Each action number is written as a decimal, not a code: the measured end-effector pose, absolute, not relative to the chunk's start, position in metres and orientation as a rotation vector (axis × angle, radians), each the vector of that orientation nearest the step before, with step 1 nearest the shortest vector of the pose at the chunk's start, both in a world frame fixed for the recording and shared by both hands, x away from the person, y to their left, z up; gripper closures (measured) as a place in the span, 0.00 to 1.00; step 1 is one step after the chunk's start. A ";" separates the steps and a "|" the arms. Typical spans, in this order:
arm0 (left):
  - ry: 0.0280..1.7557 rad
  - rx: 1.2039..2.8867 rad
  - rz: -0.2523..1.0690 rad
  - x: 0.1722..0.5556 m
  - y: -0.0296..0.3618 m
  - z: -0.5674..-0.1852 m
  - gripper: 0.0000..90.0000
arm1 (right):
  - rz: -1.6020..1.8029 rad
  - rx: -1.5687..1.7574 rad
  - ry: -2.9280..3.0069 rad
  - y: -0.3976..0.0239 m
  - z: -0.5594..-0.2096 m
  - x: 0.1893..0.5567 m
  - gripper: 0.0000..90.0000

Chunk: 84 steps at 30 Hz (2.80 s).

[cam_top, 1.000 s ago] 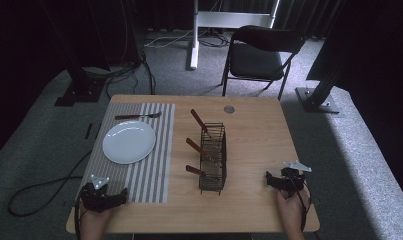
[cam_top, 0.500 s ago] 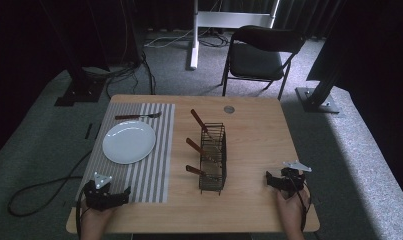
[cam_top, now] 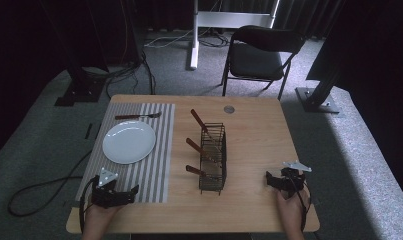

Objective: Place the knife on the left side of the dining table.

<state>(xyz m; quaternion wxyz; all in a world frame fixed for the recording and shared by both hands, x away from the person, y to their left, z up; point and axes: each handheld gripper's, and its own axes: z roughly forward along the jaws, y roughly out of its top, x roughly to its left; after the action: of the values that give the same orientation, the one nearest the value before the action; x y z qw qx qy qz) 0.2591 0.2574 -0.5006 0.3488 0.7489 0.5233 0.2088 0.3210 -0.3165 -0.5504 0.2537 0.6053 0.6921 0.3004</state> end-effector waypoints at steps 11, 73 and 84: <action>1.252 1.989 0.542 0.272 0.228 -0.482 0.03 | 0.816 1.645 1.881 -0.317 -0.550 0.321 0.13; 0.995 1.976 0.227 0.367 0.109 -0.396 0.23 | 0.816 1.643 1.878 -0.317 -0.550 0.321 0.13; 0.959 1.946 0.101 0.366 0.107 -0.403 0.61 | 0.816 1.643 1.877 -0.317 -0.550 0.321 0.13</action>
<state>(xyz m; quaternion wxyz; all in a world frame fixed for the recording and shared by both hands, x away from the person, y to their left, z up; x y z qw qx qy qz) 0.3658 0.1068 -0.4029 0.4663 0.7927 0.3905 0.0409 0.3210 -0.3168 -0.5505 0.2556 0.6052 0.6915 0.3005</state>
